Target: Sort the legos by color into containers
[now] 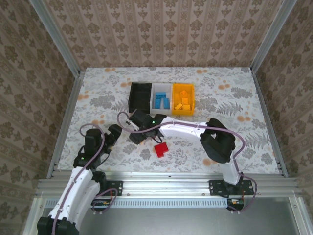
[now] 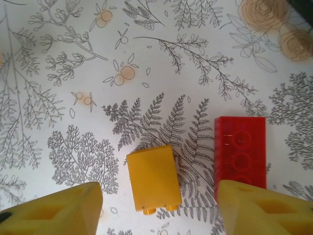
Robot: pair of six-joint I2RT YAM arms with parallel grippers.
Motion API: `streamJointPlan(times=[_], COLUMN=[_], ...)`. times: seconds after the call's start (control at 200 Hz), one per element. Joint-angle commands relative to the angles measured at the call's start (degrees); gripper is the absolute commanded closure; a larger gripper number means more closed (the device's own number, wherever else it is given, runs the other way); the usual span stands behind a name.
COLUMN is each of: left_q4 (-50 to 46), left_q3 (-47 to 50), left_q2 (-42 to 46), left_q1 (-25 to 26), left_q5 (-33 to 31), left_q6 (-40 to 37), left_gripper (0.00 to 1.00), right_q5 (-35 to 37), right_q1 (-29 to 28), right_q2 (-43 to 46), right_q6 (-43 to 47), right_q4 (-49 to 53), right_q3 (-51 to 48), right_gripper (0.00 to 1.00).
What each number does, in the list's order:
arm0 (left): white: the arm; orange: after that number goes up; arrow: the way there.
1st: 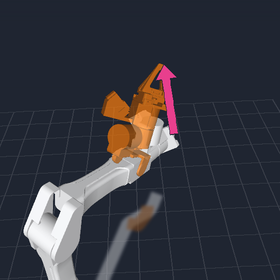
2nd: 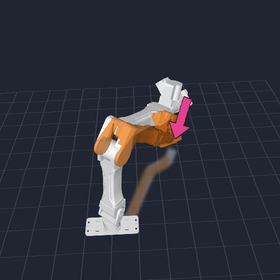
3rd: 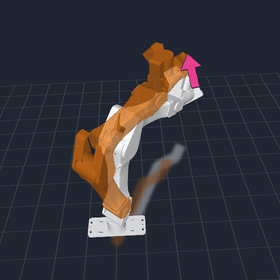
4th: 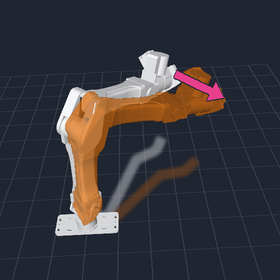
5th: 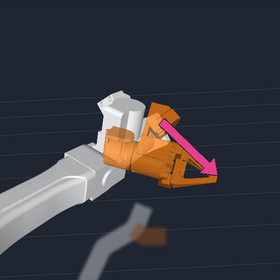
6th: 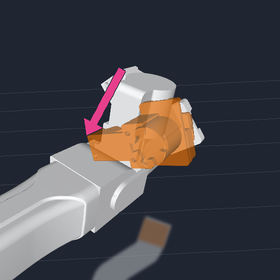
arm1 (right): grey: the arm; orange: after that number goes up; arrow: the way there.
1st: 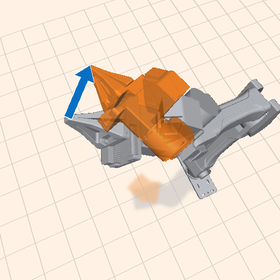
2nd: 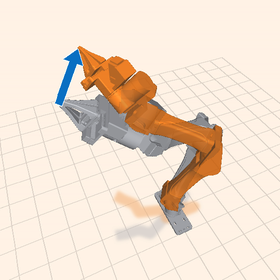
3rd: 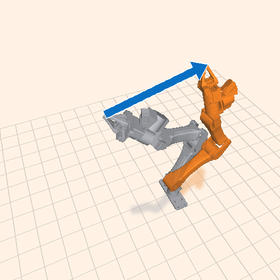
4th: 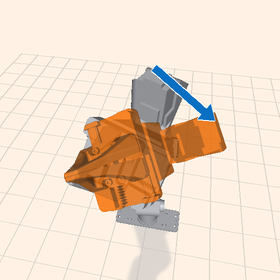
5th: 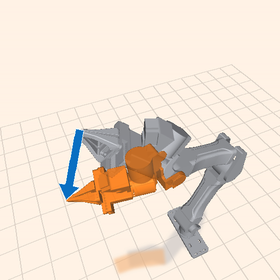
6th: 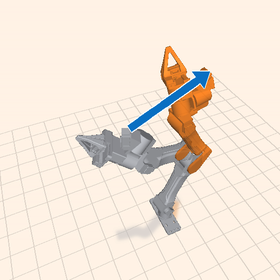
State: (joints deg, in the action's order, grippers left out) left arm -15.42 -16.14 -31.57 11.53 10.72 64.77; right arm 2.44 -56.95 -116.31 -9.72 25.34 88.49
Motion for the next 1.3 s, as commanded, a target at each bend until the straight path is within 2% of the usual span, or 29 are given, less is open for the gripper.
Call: streamJointPlan(times=[0.0, 0.165, 0.34, 0.53, 0.625, 0.695, 0.82, 1.04, 1.195, 1.295], left_q4=[-1.08, -1.74, -1.38, -1.37, -1.21, -1.15, -1.06, -0.4, 0.41, 2.39], left_q3=[0.01, 0.32, 0.67, 0.68, 0.76, 0.76, 0.85, 0.72, -0.67, -1.79], left_q2=[1.42, 2.69, 2.61, 2.58, 2.65, 2.52, 2.39, 2.14, 0.5, -2.18], left_q1=[-0.46, -0.45, -0.41, -0.46, -0.47, -0.54, -0.54, -0.48, 0.52, 3.7], left_q5=[0.17, -0.04, -0.08, -0.17, -0.41, -0.41, -0.43, -0.48, -1.48, -3.24], left_q6=[0.29, 0.22, 0.44, 0.38, 0.18, 0.18, 0.17, 0.42, -0.13, -0.63], left_gripper=[0.02, 0.02, 0.02, 0.02, 0.02, 0.02, 0.02, 0.02, 0.03, 0.04], right_q5=[0.67, 1.05, -0.11, 2.72, 2.78, 3.45, 4.15, 7.75, 10.04, 10.81], right_q1=[-0.44, -0.44, -1.21, -1.83, -1.85, -2.0, -2.27, -1.39, 2.96, 7.57], right_q2=[-3.29, -5.28, -7.7, -7.58, -7.57, -7.68, -5.53, 5.47, 9.26, 10.89], right_q6=[-1.72, -0.72, -0.58, -0.05, -0.13, -0.04, -0.04, 1.1, 3.26, 3.65], right_q4=[2.19, 2.77, 2.96, 3.45, 3.22, 3.57, 2.77, 1.33, 1.55, 1.67], right_q3=[1.33, 2.73, 3.79, 3.88, 3.72, 3.8, 2.57, -1.14, -0.63, -0.7], right_gripper=[0.37, 0.39, 0.46, 0.51, 0.58, 0.68, 0.76, 0.79, 0.8, 0.8])
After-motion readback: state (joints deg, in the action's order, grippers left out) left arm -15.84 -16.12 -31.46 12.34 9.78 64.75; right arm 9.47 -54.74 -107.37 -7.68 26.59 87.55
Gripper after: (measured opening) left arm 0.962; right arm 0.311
